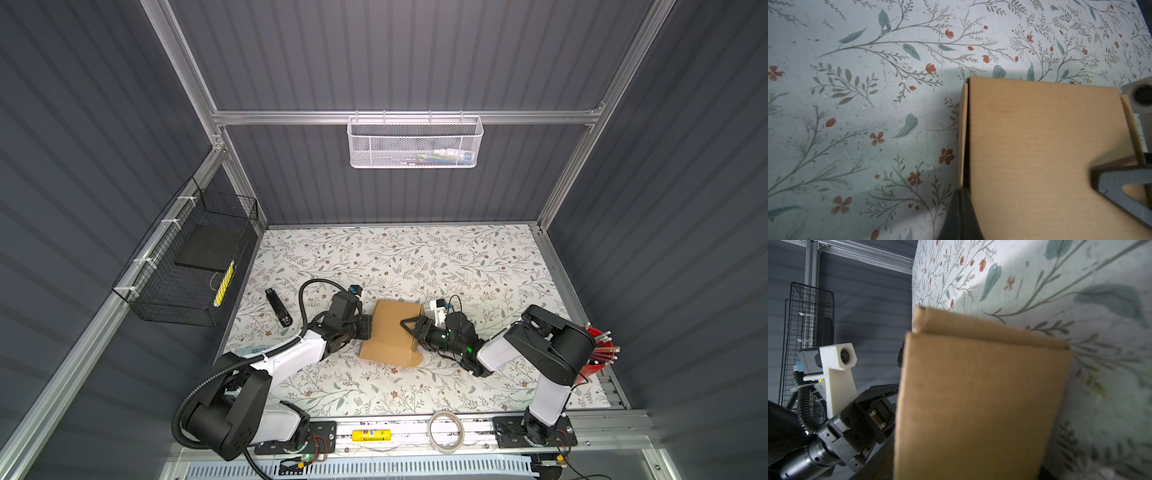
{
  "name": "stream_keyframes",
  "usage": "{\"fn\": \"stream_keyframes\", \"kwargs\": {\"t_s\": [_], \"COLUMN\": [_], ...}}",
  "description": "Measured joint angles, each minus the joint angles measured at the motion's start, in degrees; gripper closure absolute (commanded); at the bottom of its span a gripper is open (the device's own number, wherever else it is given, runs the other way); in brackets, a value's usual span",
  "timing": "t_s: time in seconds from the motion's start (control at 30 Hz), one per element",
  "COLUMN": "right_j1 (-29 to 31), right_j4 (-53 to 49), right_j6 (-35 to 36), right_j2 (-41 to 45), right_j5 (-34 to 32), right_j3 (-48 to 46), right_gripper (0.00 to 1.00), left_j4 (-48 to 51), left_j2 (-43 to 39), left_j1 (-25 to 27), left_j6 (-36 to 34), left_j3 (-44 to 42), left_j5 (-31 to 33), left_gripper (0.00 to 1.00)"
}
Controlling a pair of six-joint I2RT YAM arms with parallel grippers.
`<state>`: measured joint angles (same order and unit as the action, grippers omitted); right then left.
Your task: Fold the paper box
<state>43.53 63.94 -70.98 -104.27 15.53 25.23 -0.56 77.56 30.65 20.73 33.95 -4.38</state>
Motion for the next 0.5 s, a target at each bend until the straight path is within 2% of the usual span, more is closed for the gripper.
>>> {"fn": "stream_keyframes", "kwargs": {"t_s": [0.5], "right_j1": [0.39], "right_j4": [0.09], "right_j6": [-0.85], "right_j2": [-0.37], "right_j5": [0.81], "right_j3": [2.27], "right_gripper": [0.31], "left_j4": [-0.42], "left_j2": [1.92], "left_j1": [-0.02], "left_j6": [-0.02], "left_j3": [1.16], "left_j5": [-1.27], "left_gripper": [1.00]}}
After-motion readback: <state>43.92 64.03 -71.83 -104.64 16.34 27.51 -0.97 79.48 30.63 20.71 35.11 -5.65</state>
